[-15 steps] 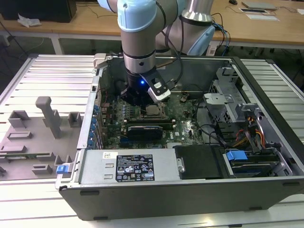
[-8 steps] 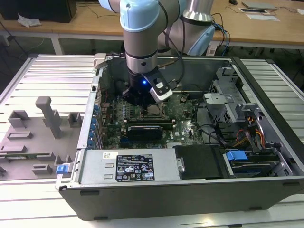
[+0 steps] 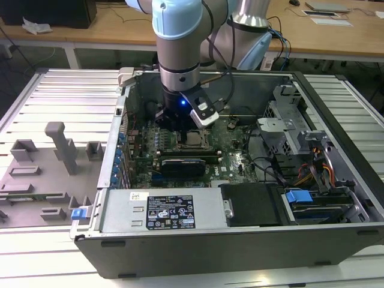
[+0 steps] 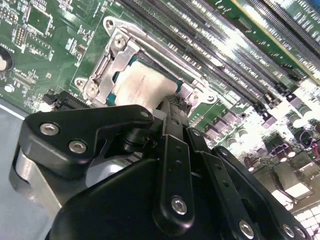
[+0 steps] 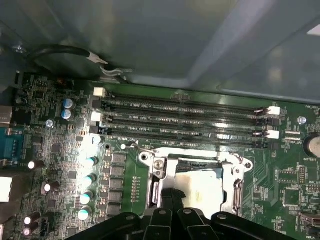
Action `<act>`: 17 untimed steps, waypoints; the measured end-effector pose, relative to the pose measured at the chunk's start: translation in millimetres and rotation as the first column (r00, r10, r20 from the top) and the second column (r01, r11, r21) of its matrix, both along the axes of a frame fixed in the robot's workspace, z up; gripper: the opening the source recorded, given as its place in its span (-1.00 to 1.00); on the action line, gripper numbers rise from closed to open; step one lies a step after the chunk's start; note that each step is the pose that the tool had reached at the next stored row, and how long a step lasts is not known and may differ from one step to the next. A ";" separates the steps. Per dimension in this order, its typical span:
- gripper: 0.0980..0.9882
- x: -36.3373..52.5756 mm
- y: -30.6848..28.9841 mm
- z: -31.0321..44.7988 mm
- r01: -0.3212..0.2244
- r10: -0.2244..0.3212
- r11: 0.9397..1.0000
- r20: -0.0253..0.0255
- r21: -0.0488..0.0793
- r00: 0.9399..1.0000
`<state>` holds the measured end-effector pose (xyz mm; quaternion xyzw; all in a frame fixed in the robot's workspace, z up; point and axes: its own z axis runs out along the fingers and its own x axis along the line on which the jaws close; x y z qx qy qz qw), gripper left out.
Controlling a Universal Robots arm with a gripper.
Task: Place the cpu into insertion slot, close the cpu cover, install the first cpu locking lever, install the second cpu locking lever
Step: 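Close the cpu cover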
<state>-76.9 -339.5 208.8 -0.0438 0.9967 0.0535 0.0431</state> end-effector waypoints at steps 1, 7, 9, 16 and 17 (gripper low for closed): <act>-0.98 0.1 0.0 0.0 0.000 0.000 1.000 0.000 0.016 1.000; -0.98 1.5 0.0 -2.9 0.000 0.000 0.997 0.000 0.078 1.000; -0.98 2.4 0.0 -3.2 0.000 0.000 0.997 0.000 0.080 1.000; -0.98 15.9 0.0 -3.4 0.000 0.000 0.997 0.000 0.081 1.000; -0.98 17.5 0.0 -3.3 0.000 0.000 0.997 0.000 0.081 1.000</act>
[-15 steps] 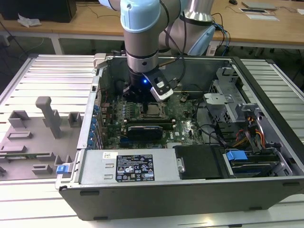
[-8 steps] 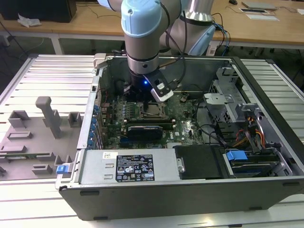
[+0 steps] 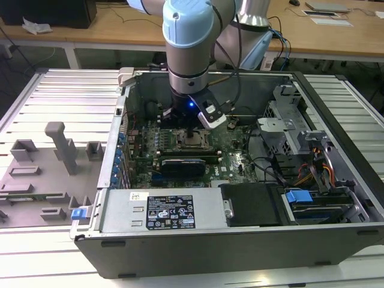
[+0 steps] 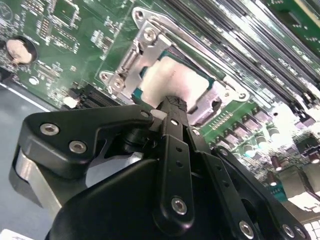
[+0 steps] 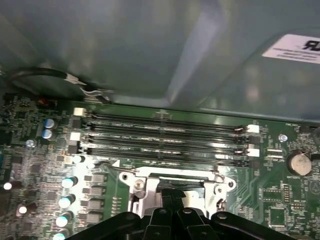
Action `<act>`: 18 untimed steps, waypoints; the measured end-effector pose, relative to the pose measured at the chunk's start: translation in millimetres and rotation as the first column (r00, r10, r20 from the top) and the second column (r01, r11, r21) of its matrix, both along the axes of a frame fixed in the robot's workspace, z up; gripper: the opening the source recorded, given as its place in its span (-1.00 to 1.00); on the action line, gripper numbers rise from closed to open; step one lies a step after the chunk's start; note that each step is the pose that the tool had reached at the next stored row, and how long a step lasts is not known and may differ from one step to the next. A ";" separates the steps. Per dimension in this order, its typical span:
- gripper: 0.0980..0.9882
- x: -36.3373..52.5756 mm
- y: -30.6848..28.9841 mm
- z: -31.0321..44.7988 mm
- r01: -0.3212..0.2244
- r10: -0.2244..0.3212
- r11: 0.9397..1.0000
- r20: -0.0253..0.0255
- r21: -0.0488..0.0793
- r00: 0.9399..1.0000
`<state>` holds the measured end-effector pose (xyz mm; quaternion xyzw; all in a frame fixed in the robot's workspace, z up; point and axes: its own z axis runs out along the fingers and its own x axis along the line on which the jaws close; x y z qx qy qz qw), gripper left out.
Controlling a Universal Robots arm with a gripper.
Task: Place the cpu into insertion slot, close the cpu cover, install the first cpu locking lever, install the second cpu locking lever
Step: 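Close the cpu cover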
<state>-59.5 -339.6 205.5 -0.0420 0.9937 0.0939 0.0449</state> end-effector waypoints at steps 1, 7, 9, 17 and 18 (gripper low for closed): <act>-0.98 1.8 -0.1 0.0 0.000 0.000 1.000 0.000 0.002 1.000; -0.98 10.6 2.1 -0.1 -0.008 0.008 0.999 0.001 0.040 1.000; -0.98 10.6 3.0 0.2 -0.008 0.008 0.999 0.001 0.042 1.000; -0.98 10.5 3.9 0.3 -0.008 0.008 0.996 0.003 0.087 1.000; -0.98 10.5 4.0 -0.3 -0.008 0.008 0.996 0.003 0.089 1.000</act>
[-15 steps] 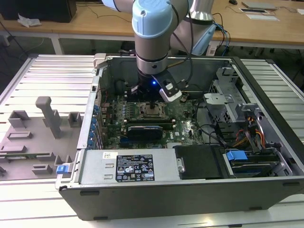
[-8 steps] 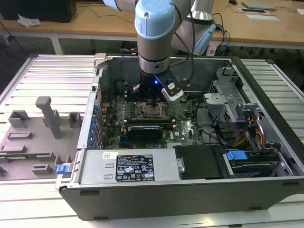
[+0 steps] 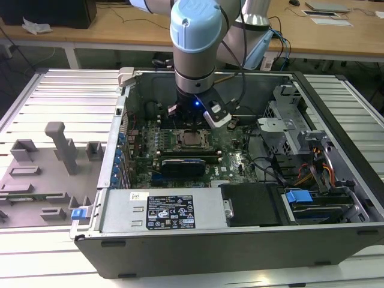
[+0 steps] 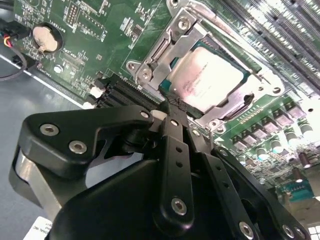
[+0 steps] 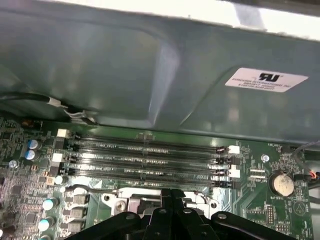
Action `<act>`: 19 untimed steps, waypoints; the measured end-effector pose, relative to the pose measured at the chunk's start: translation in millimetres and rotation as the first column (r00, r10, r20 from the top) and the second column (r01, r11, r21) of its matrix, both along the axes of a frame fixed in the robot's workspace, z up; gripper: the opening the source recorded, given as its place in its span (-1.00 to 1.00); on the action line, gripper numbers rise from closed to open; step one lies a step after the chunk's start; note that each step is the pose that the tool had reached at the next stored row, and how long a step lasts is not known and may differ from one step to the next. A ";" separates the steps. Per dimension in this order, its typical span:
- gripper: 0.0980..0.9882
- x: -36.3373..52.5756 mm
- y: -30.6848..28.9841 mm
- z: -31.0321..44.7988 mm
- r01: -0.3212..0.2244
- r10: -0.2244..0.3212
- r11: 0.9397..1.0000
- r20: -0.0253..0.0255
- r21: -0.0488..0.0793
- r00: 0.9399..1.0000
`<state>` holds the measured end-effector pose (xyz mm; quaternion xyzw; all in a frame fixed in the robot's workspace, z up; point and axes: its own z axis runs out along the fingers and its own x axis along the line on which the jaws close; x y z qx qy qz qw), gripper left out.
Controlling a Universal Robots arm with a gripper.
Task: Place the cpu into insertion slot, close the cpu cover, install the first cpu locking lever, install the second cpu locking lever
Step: 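Close the cpu cover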
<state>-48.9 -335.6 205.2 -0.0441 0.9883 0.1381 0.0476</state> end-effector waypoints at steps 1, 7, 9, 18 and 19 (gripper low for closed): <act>-0.98 0.0 0.0 -0.8 0.000 0.000 1.000 0.000 0.001 1.000; -0.98 0.0 -0.1 -3.7 -0.002 0.002 1.000 0.000 0.012 1.000; -0.98 0.0 -0.1 -3.8 -0.003 0.003 1.000 0.000 0.012 1.000; -0.98 0.6 -0.1 -4.7 -0.007 0.007 1.000 0.000 -0.004 1.000; -0.98 0.7 -0.1 -4.7 -0.008 0.008 1.000 0.000 -0.006 1.000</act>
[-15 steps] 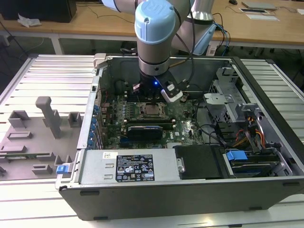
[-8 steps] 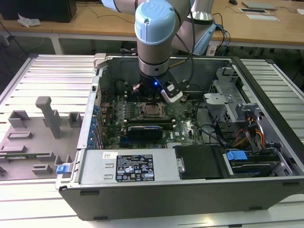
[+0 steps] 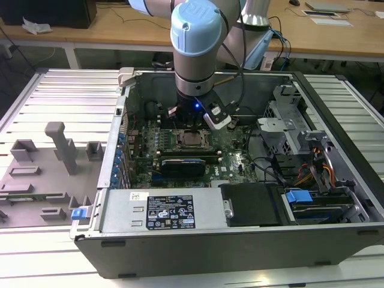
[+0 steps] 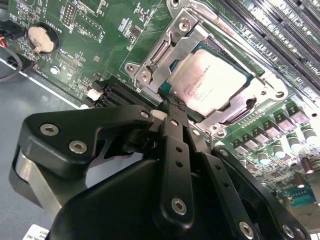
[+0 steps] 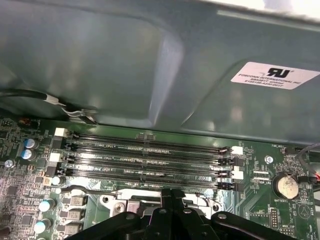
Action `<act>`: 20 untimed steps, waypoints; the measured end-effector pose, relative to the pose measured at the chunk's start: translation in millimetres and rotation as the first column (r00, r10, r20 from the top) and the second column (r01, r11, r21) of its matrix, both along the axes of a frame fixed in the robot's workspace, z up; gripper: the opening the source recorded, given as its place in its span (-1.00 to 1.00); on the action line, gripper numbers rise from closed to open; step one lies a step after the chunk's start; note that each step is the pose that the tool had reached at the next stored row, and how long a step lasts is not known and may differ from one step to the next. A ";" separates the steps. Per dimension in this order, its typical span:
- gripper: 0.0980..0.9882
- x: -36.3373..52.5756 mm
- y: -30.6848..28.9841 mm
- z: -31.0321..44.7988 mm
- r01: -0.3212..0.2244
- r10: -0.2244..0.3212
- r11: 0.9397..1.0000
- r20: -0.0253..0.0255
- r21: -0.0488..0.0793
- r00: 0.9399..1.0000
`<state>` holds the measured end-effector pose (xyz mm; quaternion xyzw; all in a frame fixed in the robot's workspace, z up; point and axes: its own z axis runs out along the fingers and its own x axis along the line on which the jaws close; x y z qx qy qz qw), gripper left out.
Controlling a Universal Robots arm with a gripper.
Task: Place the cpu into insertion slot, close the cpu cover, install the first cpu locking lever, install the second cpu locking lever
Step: 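Close the cpu cover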
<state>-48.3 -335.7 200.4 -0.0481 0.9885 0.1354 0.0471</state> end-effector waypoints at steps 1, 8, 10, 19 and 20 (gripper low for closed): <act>-0.98 0.3 -0.1 0.0 -0.001 0.001 1.000 0.000 -0.001 1.000; -0.98 3.2 0.0 0.0 -0.011 0.011 1.000 0.000 -0.002 1.000; -0.98 4.2 0.0 0.0 -0.012 0.012 1.000 0.000 -0.003 1.000; -0.98 6.7 -0.2 0.0 -0.022 0.022 1.000 -0.004 -0.016 1.000; -0.98 6.9 -0.3 0.0 -0.023 0.023 1.000 -0.004 -0.017 1.000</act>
